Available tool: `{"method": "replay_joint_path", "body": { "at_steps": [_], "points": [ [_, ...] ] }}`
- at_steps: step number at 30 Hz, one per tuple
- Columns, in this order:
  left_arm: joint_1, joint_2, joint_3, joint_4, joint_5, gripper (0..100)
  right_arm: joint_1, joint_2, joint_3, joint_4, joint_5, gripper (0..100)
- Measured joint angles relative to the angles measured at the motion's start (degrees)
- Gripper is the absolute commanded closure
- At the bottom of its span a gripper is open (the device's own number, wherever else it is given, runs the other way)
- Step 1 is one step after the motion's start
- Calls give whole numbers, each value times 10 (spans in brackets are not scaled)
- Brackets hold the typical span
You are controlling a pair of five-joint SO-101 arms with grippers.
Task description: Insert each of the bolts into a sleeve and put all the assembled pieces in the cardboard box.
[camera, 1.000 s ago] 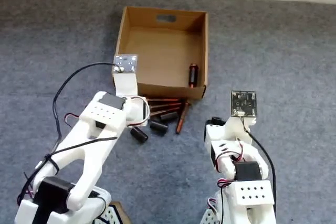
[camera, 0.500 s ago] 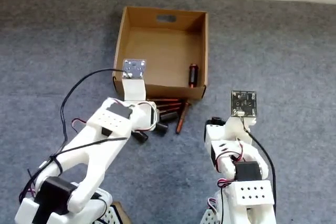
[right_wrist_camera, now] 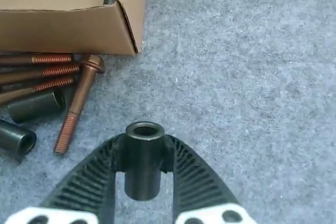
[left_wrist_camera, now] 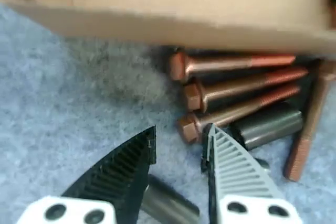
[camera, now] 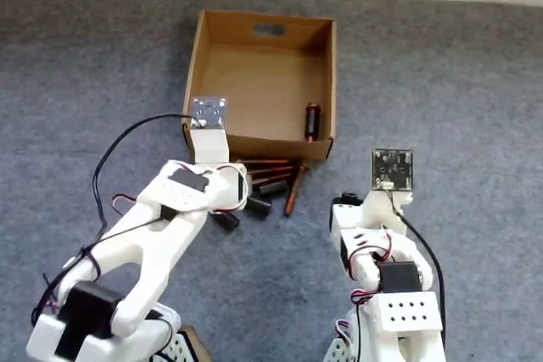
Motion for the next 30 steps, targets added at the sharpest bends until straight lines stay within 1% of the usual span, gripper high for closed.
{"method": "replay_joint_path", "body": {
  "at_steps": [5,8,11,17,22,26,30],
  "points": [
    [2,69,-48,-1,-2,839,0,0,0,0,0,994],
    [2,85,-78,30,-2,840,17,0,0,0,0,994],
    [2,87,-87,43,-2,848,30,0,0,0,0,994],
    [-7,84,-89,43,-1,982,33,0,0,0,0,994],
    [-29,80,-91,47,-2,990,32,0,0,0,0,994],
    [-53,60,-89,93,-2,990,32,0,0,0,0,994],
    [-59,-1,-89,148,-2,990,32,0,0,0,0,994]
  ]
}}
